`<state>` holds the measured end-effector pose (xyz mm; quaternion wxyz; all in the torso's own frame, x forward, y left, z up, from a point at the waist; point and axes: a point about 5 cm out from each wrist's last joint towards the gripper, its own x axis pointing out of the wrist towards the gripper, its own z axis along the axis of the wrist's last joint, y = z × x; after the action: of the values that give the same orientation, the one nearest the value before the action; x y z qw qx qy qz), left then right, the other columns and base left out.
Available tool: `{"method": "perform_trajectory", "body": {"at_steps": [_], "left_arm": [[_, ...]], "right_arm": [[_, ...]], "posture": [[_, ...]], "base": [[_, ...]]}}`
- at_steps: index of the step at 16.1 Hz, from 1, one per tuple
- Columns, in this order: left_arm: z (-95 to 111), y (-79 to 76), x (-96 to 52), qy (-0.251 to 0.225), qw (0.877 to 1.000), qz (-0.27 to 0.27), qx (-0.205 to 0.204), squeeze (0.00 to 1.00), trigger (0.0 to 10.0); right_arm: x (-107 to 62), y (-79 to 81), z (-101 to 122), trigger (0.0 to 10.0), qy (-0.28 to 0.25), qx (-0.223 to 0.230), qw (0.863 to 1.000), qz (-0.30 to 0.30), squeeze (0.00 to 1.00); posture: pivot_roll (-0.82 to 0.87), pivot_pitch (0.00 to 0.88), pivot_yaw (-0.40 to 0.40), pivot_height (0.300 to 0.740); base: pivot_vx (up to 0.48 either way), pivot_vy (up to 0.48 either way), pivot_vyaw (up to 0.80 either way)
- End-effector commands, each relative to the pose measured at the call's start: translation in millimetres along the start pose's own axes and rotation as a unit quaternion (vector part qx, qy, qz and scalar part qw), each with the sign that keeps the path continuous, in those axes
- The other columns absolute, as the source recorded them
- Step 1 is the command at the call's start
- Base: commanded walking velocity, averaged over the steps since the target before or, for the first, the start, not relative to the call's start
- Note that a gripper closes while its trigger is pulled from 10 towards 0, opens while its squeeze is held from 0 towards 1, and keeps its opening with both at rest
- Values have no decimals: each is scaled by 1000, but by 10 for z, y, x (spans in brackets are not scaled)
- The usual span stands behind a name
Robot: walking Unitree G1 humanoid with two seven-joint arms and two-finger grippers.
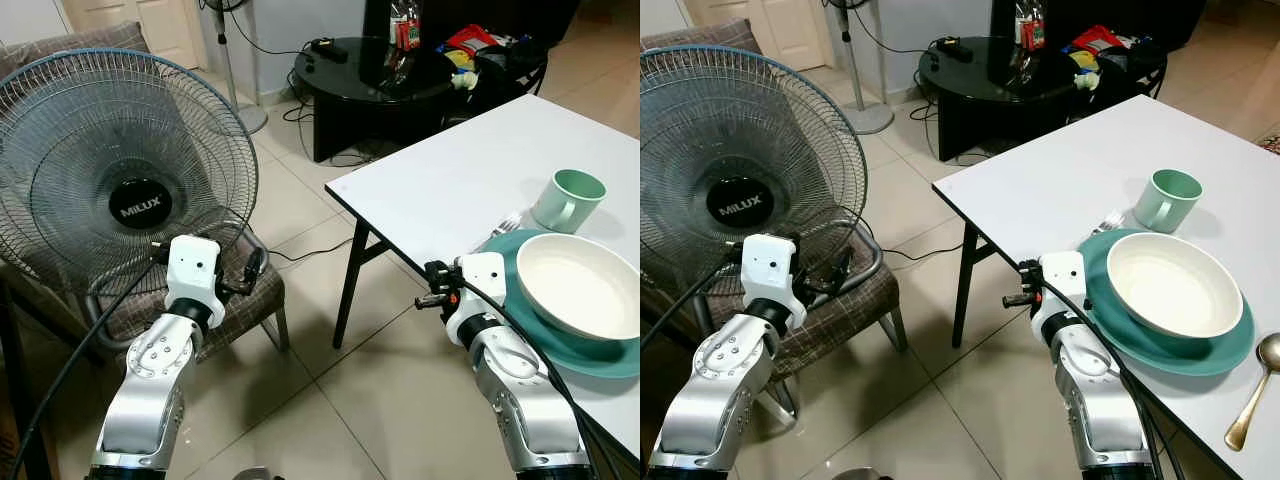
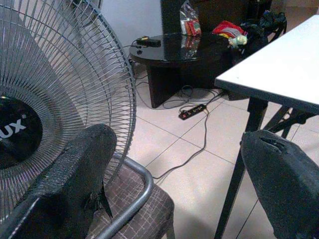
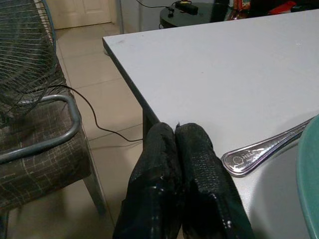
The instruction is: Setting the table
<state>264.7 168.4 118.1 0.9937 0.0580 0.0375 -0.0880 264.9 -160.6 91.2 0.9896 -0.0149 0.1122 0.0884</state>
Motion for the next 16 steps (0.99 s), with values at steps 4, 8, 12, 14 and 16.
{"method": "perform_trajectory", "body": {"at_steps": [4,8,12,14,16], "left_arm": [[250,203,-286,36,991,129,-8,0,10000],[250,203,-286,36,991,129,-8,0,10000],[250,203,-286,36,991,129,-8,0,10000],[250,203,-286,36,991,129,-8,0,10000],[310,253,-223,24,991,131,-14,1000,10000]], "right_arm": [[89,-48,896,10000,-109,-33,993,-22,0],[89,-48,896,10000,-109,-33,993,-22,0],[89,-48,896,10000,-109,-33,993,-22,0],[89,-48,896,10000,-109,-33,993,-22,0],[60,-1,780,10000,-97,-9,995,-14,1000]], "posture": [[125,0,-96,740],[125,0,-96,740],[125,0,-96,740],[125,0,-96,740],[123,0,-76,740]], "base": [[0,0,0],[0,0,0],[0,0,0],[0,0,0],[0,0,0]]}}
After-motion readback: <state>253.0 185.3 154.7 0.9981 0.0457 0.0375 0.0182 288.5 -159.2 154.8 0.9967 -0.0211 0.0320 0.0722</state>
